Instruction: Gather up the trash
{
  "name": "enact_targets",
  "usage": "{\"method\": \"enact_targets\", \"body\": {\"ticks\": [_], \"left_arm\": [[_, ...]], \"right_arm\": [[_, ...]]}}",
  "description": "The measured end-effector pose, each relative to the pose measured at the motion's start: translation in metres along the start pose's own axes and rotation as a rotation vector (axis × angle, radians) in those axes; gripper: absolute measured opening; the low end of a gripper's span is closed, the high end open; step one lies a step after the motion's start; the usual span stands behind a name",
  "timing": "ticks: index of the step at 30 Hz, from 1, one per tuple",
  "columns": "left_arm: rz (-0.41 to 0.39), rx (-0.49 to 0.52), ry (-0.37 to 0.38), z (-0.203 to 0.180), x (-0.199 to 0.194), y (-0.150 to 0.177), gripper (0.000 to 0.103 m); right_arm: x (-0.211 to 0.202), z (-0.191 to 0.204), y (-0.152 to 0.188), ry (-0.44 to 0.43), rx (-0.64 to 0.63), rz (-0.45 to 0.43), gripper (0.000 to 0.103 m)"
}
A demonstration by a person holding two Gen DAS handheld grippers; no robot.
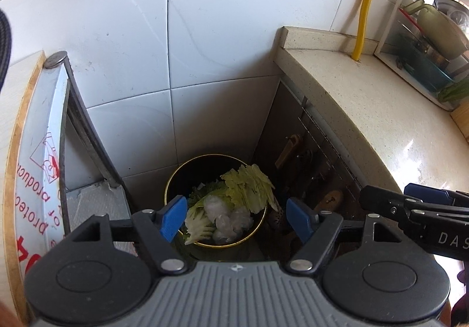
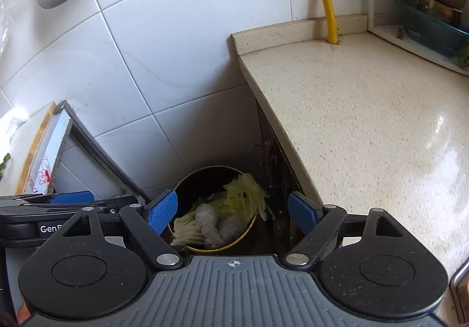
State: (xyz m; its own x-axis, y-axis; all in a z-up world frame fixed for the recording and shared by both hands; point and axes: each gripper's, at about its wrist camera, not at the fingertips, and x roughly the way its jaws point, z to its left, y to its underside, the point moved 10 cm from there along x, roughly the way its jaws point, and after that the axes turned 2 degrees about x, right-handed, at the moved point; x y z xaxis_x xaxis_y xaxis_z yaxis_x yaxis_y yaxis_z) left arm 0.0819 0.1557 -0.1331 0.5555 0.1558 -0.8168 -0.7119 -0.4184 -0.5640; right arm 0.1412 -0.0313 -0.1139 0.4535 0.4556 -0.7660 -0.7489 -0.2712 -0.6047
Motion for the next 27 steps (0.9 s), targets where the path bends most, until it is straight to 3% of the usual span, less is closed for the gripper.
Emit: {"method": "enact_targets", "body": {"ticks": [21, 27], "left_arm": [[0.012, -0.066, -0.078, -0.031, -0.013, 0.025, 0.072], [0.014, -0.075, -0.111, -0.036, -0.018, 0.031, 0.077]], "right_arm": [[-0.013, -0.023, 0.012, -0.021, -0.061, 0.050, 0.088], [-0.018, -0.025, 0.016, -0.048, -0.082, 0.058, 0.089]]}}
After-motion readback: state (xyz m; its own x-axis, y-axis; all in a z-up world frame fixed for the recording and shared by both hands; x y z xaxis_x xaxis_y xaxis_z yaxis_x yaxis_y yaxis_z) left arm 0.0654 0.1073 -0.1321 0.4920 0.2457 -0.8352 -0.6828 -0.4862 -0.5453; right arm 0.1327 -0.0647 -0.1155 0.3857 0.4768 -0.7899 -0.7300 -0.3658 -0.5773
